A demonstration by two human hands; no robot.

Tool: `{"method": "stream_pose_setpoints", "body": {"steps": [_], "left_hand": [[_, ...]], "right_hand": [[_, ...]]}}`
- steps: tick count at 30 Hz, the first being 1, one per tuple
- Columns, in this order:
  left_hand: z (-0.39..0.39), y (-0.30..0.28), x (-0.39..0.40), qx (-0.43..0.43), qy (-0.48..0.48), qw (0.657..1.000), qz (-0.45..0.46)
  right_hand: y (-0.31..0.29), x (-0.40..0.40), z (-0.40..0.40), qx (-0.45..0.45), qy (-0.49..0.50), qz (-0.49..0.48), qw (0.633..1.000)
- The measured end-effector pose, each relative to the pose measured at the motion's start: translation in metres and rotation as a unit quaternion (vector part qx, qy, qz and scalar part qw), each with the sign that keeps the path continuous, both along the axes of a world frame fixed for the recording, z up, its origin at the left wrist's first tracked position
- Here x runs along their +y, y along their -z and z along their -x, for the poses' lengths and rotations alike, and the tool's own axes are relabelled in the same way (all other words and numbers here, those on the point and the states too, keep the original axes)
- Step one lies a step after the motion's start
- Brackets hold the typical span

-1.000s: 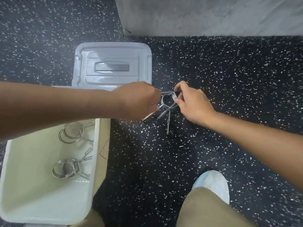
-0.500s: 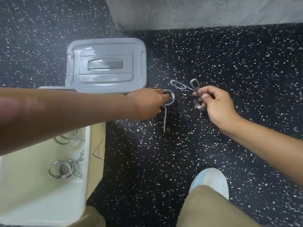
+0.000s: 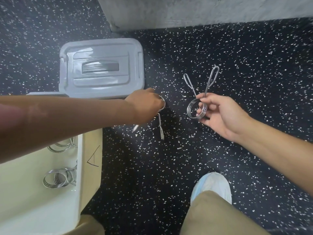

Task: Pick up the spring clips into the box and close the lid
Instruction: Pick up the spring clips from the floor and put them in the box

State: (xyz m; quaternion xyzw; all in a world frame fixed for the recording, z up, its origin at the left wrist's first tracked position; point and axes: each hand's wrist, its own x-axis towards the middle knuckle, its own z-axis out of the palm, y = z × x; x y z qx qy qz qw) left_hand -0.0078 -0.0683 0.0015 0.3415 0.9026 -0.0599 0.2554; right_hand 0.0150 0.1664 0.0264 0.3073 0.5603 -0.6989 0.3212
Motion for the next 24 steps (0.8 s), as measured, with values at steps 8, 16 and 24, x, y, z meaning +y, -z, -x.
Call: {"method": "stream_pose_setpoints", "body": {"steps": [8, 16, 24], "left_hand": [[-0.014, -0.034, -0.020, -0.050, -0.108, 0.990, -0.080], [-0.038, -0.091, -0.037, -0.066, -0.232, 0.955, -0.171], [-0.060, -0.133, -0.074, -0.068, -0.339, 0.914, -0.214]], "right_hand": [[-0.006, -0.010, 0.001, 0.018, -0.024, -0.038, 0.999], [-0.030, -0.034, 0.001, 0.052, -0.035, -0.036, 0.997], [-0.057, -0.068, -0.007, 0.104, -0.088, -0.021, 0.990]]}}
